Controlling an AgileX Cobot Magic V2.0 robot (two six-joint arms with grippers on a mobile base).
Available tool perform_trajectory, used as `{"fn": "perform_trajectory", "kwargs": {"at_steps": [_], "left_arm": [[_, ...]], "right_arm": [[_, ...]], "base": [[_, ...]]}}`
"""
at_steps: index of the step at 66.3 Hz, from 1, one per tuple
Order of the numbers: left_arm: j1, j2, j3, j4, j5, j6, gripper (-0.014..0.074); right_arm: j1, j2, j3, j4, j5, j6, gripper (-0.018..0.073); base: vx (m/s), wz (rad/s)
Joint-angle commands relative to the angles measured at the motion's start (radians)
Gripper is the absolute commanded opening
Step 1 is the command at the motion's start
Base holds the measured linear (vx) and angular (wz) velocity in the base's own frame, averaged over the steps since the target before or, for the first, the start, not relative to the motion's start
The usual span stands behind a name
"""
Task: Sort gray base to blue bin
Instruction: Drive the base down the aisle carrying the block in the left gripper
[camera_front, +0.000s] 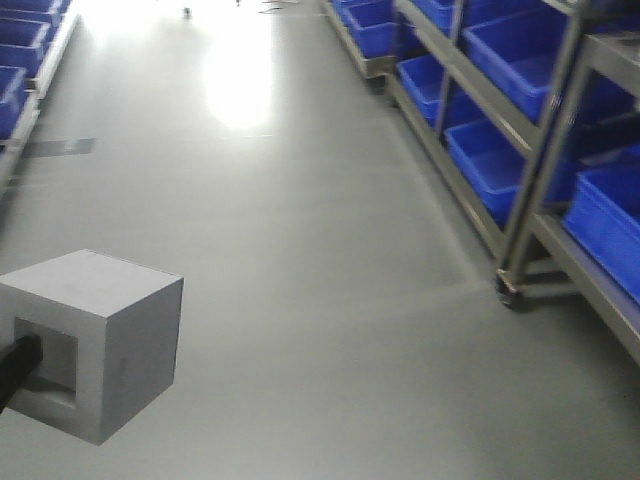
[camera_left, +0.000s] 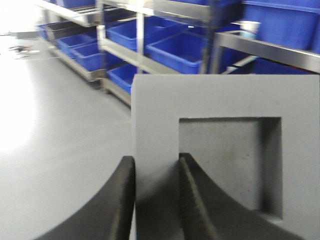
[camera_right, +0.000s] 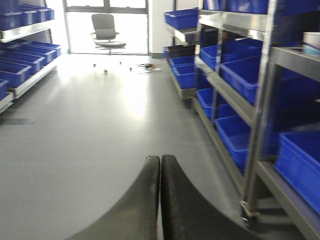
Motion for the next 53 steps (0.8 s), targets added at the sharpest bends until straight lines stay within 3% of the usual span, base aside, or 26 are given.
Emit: {"fn": "perform_trajectory", "kwargs": {"at_steps": [1,26,53], "left_arm": [[-0.006,0.003,-0.034,-0.002,-0.107,-0.006,-0.0006],[-0.006,0.003,-0.034,-0.002,-0.107,-0.006,-0.0006],[-0.006,0.003,-0.034,-0.002,-0.107,-0.006,-0.0006]], "right_arm": [[-0.005,-0.011,0.014,-0.011,-0.078,-0.005,-0.0009],[-0.005,-0.011,0.014,-0.011,-0.078,-0.005,-0.0009],[-0.005,-0.011,0.014,-0.011,-0.078,-0.005,-0.0009]], "base": [[0.28,0.6],[0.31,0.39],[0.39,0.01]]}}
